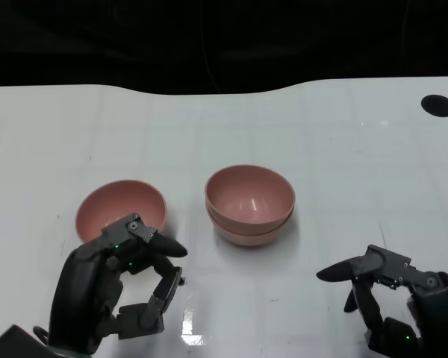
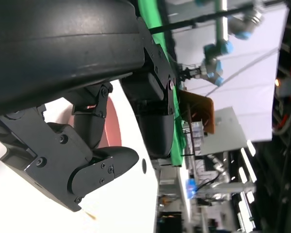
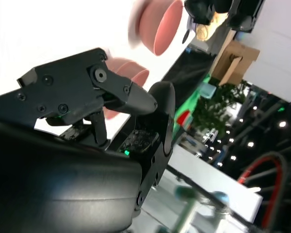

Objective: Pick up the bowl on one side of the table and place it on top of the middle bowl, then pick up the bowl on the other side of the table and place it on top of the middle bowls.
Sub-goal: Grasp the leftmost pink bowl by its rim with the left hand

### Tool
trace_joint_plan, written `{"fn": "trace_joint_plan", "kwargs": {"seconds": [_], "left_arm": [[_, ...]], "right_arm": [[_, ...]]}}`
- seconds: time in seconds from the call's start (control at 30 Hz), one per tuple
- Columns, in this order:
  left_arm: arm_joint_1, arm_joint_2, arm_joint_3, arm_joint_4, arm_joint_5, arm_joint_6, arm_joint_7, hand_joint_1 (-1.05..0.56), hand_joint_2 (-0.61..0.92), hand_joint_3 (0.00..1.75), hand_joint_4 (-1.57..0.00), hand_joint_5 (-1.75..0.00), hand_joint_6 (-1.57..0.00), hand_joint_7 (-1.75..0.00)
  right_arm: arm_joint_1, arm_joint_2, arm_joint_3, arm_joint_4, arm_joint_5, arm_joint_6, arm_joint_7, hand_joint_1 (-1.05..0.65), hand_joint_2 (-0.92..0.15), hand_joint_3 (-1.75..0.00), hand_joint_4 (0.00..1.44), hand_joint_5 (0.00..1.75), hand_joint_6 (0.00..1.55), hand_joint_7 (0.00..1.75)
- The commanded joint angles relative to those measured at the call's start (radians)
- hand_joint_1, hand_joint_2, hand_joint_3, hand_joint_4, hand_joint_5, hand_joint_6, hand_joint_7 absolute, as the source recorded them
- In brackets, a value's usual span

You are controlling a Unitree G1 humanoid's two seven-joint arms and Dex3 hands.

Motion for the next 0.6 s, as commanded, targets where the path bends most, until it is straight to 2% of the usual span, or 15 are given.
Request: {"fn": "trace_joint_plan", "kwargs": {"seconds": [0.03, 0.07, 0.13, 0.17, 0.23, 0.43, 0.6], "left_arm": [[-0.002, 0.042, 0.016, -0.045, 0.051, -0.003, 0.036, -0.25, 0.50, 0.91, -0.59, -1.16, -0.59, -0.76], [-0.003, 0.061, 0.020, -0.062, 0.086, -0.003, 0.047, -0.25, 0.53, 0.85, -0.56, -1.12, -0.57, -0.71], [-0.007, 0.096, 0.030, -0.092, 0.150, 0.002, 0.069, -0.30, 0.69, 0.56, -0.48, -0.97, -0.54, -0.55], [-0.009, 0.110, 0.035, -0.108, 0.177, 0.011, 0.079, -0.33, 0.78, 0.35, -0.44, -0.91, -0.55, -0.42], [-0.011, 0.149, 0.047, -0.157, 0.261, 0.048, 0.103, -0.39, 0.87, 0.15, -0.35, -0.84, -0.51, -0.26], [-0.034, 0.263, 0.064, -0.299, 0.526, 0.192, 0.142, -0.50, 0.91, 0.02, -0.14, -0.71, -0.36, -0.07], [-0.064, 0.341, 0.034, -0.363, 0.732, 0.319, 0.130, -0.57, 0.89, 0.00, -0.18, -0.56, -0.36, -0.02]], "right_arm": [[0.016, 0.021, -0.021, -0.039, 0.064, 0.066, 0.042, -0.10, -0.41, -1.46, 0.88, 1.73, 0.82, 1.39], [0.019, 0.029, -0.024, -0.052, 0.071, 0.088, 0.050, -0.10, -0.40, -1.48, 0.89, 1.74, 0.81, 1.44], [0.024, 0.044, -0.030, -0.070, 0.081, 0.119, 0.063, -0.12, -0.40, -1.46, 0.90, 1.74, 0.78, 1.52], [0.026, 0.050, -0.033, -0.077, 0.082, 0.132, 0.069, -0.12, -0.41, -1.46, 0.90, 1.75, 0.77, 1.55], [0.025, 0.060, -0.040, -0.084, 0.080, 0.151, 0.079, -0.12, -0.41, -1.44, 0.90, 1.75, 0.75, 1.59], [0.025, 0.079, -0.057, -0.093, 0.085, 0.185, 0.109, -0.12, -0.42, -1.41, 0.88, 1.75, 0.72, 1.62], [0.025, 0.086, -0.069, -0.105, 0.077, 0.211, 0.122, -0.12, -0.42, -1.41, 0.89, 1.75, 0.73, 1.63]]}}
